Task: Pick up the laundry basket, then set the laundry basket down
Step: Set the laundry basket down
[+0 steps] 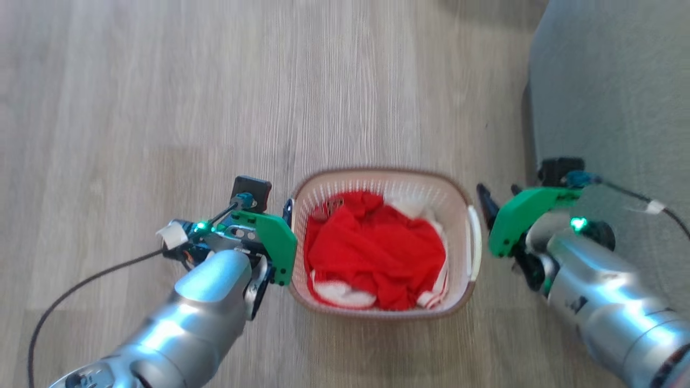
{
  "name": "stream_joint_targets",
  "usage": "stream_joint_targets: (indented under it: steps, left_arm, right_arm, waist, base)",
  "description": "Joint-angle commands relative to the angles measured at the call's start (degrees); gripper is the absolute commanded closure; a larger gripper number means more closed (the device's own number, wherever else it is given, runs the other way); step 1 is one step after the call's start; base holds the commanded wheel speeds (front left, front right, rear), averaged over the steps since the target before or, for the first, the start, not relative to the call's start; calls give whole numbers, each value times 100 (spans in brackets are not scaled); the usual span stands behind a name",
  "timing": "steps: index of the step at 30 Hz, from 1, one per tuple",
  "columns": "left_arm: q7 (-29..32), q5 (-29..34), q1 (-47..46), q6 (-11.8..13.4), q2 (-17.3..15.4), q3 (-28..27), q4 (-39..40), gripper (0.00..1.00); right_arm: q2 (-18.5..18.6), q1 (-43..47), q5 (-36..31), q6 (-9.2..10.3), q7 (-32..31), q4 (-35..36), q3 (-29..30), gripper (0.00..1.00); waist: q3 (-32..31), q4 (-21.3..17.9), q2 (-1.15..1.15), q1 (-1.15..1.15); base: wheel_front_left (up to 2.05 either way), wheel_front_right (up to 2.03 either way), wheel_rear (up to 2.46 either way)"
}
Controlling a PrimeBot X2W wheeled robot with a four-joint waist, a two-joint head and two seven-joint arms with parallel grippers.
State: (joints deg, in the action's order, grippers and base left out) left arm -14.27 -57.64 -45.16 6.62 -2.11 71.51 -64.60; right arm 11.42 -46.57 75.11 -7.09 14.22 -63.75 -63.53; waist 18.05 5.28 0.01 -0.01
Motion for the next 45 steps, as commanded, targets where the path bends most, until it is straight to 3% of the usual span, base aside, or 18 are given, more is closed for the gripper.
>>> stream_joint_targets:
  steps: [1,8,14,15,19,27,33,45]
  left_arm:
    - [-66,43,-72,78,-80,-254,177,0]
    - [-72,1252,331,595,-541,-1826,1964,0]
    - [-72,2525,1501,807,-686,-3352,3710,0]
    - [-72,2525,1501,807,-686,-3352,3710,0]
    - [-72,3191,2383,730,-521,-4309,4686,0]
    - [-73,4042,3439,85,-144,-5321,6008,0]
    - [-73,4391,3896,-237,-82,-5479,5961,0]
    - [-73,4180,4019,-427,-77,-5418,5752,0]
  right_arm:
    - [159,64,-244,-40,74,225,323,0]
    - [484,730,-2086,-40,76,1690,2713,0]
    - [36,1972,-3859,-40,77,3178,4605,0]
    - [36,1972,-3859,-40,77,3178,4605,0]
    - [-308,2645,-4844,-40,77,4103,5191,0]
    - [-684,3587,-5782,-40,77,5507,5637,0]
    - [-783,4132,-5960,-40,77,5728,5831,0]
    - [-848,4449,-6030,-40,77,5679,5854,0]
  waist:
    - [-434,1,-1,1]
    - [-764,100,-1,1]
    - [-1193,128,-1,1]
    - [-1193,128,-1,1]
    - [-1461,104,-1,1]
    - [-1714,107,-1,1]
    - [-1812,88,-1,1]
    - [-1775,44,-1,1]
  base:
    - [0,0,0]
    - [0,0,0]
    - [0,0,0]
    - [0,0,0]
    - [0,0,0]
    - [0,0,0]
    - [0,0,0]
    - [0,0,0]
